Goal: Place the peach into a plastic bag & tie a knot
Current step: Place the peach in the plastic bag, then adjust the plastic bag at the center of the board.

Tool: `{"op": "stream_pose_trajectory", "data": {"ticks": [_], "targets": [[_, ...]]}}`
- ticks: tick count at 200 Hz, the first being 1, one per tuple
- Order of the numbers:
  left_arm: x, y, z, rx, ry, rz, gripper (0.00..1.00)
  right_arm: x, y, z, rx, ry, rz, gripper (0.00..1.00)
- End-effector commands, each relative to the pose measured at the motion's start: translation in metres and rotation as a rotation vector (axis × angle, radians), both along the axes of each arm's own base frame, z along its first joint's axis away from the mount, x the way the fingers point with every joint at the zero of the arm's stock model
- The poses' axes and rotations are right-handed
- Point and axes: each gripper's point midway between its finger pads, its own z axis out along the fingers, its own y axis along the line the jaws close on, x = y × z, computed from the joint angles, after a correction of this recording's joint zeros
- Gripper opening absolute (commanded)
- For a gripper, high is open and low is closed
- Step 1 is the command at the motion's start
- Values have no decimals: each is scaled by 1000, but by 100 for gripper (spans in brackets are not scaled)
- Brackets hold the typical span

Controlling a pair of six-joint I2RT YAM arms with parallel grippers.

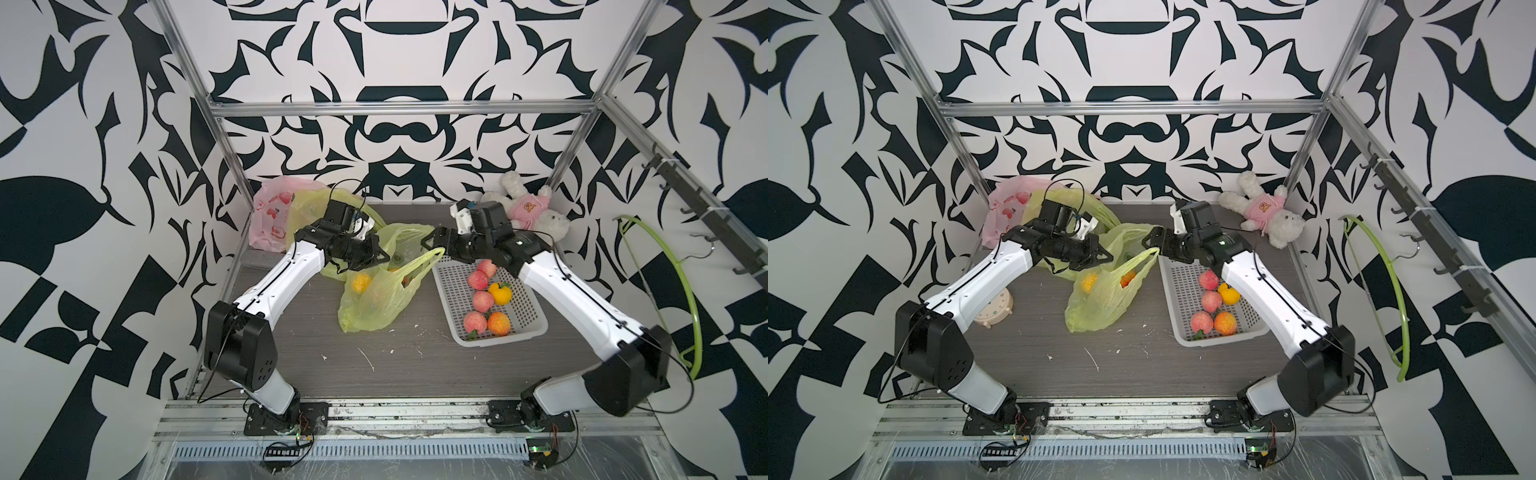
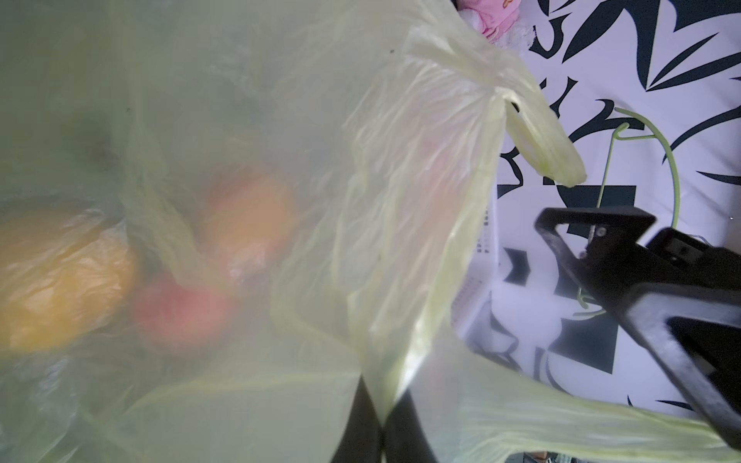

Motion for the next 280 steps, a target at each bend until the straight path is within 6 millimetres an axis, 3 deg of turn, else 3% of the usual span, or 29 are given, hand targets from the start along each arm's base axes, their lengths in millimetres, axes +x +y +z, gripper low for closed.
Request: {"op": "stream_pose_trajectory", "data": {"ticks": [1,25,69,101,143,195,244,265,273,280], "targets": [[-1,-2,11,-27,-27,-8,0,-21,-29,14,-22,-35,-84,82],[-1,-1,10,-25,-23,-5,0,-41,-38,31,35,-73,-106,83],[-1,-1,9,-24,-21,-1,0,-58,-15,52,185,-110,-51,90],[-1,-1,9,-23,-18,2,0,-57,3,48,167,-103,-24,90],[-2,1,9,-23,-18,5,0,-45,6,45,143,-111,-55,86],[-5,2,10,-24,-19,7,0,-31,13,51,151,-117,-65,64],[-7,5,17,-16,-34,20,0,-30,26,67,179,-137,-24,27],[-7,19,29,35,-84,73,33,-32,36,81,191,-154,11,7],[-7,26,36,59,-117,102,40,-32,39,87,193,-158,25,0],[-8,32,44,73,-150,119,41,-33,44,92,193,-159,41,0]]}}
